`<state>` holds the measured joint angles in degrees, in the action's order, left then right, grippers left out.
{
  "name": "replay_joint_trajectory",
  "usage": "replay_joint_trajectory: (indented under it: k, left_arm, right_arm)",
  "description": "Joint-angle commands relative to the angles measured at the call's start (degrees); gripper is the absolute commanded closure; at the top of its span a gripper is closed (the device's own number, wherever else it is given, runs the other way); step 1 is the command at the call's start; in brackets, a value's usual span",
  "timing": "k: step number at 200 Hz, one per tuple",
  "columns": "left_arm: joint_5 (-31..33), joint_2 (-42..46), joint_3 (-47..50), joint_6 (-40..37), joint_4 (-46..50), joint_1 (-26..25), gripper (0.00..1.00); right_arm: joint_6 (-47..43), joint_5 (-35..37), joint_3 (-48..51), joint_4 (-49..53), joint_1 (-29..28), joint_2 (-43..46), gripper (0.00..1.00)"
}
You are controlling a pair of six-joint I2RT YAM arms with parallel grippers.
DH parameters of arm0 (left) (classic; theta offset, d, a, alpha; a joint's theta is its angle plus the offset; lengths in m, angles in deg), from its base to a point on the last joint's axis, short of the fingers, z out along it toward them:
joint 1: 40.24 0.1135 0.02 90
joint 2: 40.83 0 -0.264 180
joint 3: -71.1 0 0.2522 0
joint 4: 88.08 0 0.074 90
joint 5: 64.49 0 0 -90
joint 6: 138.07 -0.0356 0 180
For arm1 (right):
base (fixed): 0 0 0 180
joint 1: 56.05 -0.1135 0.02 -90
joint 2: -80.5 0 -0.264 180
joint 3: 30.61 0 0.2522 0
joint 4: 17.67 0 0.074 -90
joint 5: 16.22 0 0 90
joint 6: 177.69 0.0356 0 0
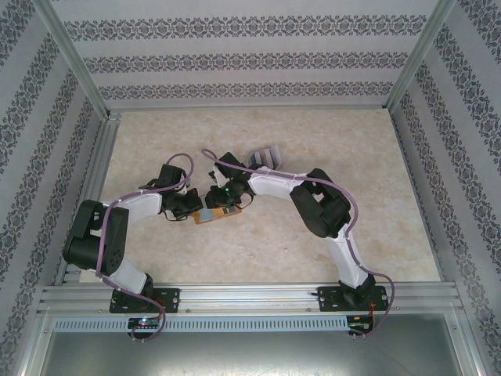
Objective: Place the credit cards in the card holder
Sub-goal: Insert the credit card into the card slot.
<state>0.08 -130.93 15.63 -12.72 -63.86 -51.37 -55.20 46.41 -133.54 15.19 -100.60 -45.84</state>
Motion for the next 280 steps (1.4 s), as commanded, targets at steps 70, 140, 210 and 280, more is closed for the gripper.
replay_joint_trajectory:
  k: [70, 140, 210, 280]
  left_arm:
    - [1.3, -0.9, 2.1, 0.5, 1.1, 0.1, 1.0]
    - [-0.8, 0.3, 0.4, 1.4, 1.4, 0.1, 1.0]
    - [3.1, 2.0, -9.1, -1.5, 8.5, 0.4, 0.72]
    - [-0.7, -4.5, -15.5, -0.6, 5.0, 1.1, 0.72]
  right_arm:
    - [-2.2, 11.3, 4.2, 6.8, 2.7, 4.4, 0.71]
    - [-1.7, 7.1, 4.4, 4.1, 2.3, 8.9, 0.71]
    - [-2.4, 1.9, 14.2, 0.5, 1.3, 15.1, 0.7]
    - [-0.5, 2.7, 20.5, -2.6, 2.8, 19.6, 0.7]
